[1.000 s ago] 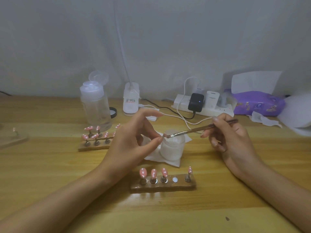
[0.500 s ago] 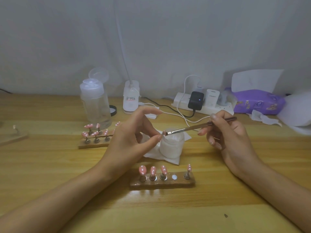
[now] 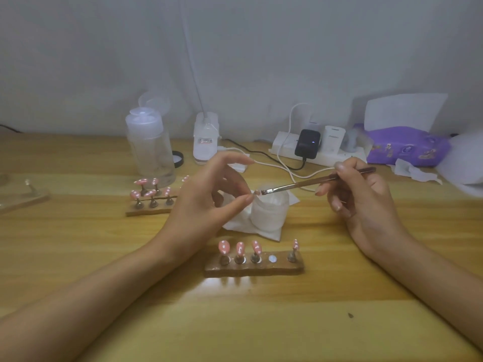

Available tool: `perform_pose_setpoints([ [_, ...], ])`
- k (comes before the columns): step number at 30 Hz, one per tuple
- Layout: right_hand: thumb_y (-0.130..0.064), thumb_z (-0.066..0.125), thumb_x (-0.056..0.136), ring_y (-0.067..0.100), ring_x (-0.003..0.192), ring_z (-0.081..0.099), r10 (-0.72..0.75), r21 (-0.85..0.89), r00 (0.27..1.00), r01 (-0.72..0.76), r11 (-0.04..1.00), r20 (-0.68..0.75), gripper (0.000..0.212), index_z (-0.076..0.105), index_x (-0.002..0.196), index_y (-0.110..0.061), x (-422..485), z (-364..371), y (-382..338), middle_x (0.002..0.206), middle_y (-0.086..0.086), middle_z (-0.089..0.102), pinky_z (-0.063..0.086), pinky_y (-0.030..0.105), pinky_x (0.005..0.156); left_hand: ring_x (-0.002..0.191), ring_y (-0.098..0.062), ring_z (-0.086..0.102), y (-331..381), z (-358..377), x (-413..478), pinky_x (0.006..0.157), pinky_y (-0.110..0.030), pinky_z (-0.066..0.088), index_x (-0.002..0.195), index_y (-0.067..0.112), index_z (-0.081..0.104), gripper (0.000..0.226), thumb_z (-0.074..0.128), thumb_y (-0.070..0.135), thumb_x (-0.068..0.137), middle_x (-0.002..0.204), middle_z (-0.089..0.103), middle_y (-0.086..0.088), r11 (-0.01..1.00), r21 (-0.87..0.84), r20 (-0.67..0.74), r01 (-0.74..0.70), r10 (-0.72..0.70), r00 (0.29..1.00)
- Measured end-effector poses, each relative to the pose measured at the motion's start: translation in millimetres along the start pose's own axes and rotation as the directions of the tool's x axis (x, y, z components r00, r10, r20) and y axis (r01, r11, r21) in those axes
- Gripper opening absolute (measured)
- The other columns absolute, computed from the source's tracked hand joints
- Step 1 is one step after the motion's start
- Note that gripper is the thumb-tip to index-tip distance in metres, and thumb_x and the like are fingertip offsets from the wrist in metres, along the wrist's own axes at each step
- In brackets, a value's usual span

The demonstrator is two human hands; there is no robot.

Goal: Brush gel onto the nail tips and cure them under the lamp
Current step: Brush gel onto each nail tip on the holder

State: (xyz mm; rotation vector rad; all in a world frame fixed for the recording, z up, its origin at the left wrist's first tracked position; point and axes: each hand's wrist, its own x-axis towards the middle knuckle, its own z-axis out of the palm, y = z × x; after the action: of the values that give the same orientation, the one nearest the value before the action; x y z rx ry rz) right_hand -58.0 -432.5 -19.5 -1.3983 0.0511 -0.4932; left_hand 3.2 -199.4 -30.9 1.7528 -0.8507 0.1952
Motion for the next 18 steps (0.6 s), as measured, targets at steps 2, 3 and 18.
perform_pose_setpoints([
  [2, -0.017, 0.049, 0.101, 0.009, 0.039, 0.044, 0.009, 0.027, 1.000, -0.008, 1.000, -0.027, 0.041, 0.056, 0.062, -0.027, -1.0, 0.1, -1.1, 0.061, 0.005, 0.068, 0.027, 0.016, 0.038, 0.090, -0.019, 0.070, 0.8, -0.6, -0.2, 0.067, -0.027, 0.052, 0.123, 0.027, 0.055, 0.042, 0.073, 0.010, 0.088, 0.089, 0.069, 0.007, 0.998, -0.063, -0.014, 0.010, -0.011, 1.000],
  [3, -0.018, 0.049, 0.101, 0.009, 0.039, 0.044, 0.016, 0.042, 0.999, -0.015, 0.999, -0.042, 0.038, 0.055, 0.065, -0.025, -1.1, 0.3, -1.7, 0.059, 0.004, 0.068, 0.028, 0.016, 0.038, 0.092, -0.020, 0.071, 3.6, -1.1, 0.6, 0.070, -0.025, 0.053, 0.123, 0.024, 0.056, 0.041, 0.073, 0.009, 0.089, 0.090, 0.069, 0.005, 0.993, -0.121, -0.028, 0.016, -0.020, 0.999],
  [18, -0.019, 0.047, 0.103, 0.008, 0.037, 0.041, 0.056, 0.069, 0.996, -0.051, 0.996, -0.071, 0.029, 0.048, 0.074, -0.018, 1.4, 1.6, -1.2, 0.053, 0.000, 0.064, 0.029, 0.016, 0.038, 0.096, -0.016, 0.073, 77.5, -11.3, -4.3, 0.093, -0.023, 0.052, 0.138, 0.017, 0.050, 0.061, 0.077, 0.009, 0.084, 0.085, 0.074, 0.003, 0.973, -0.227, 0.209, 0.031, 0.017, 0.978],
])
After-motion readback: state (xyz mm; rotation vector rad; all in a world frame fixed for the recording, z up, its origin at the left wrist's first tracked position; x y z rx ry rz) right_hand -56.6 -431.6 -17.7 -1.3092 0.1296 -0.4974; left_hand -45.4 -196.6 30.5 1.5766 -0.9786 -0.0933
